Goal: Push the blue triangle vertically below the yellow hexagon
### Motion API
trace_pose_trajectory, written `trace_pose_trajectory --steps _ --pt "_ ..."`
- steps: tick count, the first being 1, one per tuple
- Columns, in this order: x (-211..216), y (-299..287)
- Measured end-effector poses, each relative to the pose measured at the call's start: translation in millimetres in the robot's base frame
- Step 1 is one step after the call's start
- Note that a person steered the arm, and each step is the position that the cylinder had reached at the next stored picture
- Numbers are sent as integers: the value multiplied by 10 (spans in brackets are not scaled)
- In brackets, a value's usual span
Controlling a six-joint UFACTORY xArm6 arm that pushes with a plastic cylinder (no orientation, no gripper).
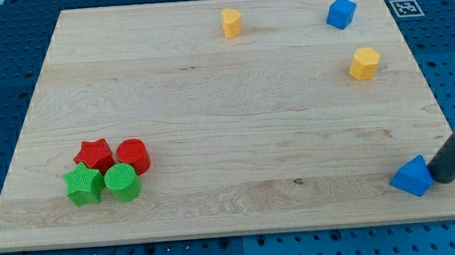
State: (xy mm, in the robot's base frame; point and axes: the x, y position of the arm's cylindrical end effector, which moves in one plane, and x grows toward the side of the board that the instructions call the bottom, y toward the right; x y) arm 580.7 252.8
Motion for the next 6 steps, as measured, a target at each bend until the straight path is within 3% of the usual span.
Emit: trace_pose_trajectory --steps 2,3,4,5,6 --pt "376 -140" --pt "20 -806" --pt "-752 -1211" --pt "-624 -1202" --pt "-97 -965"
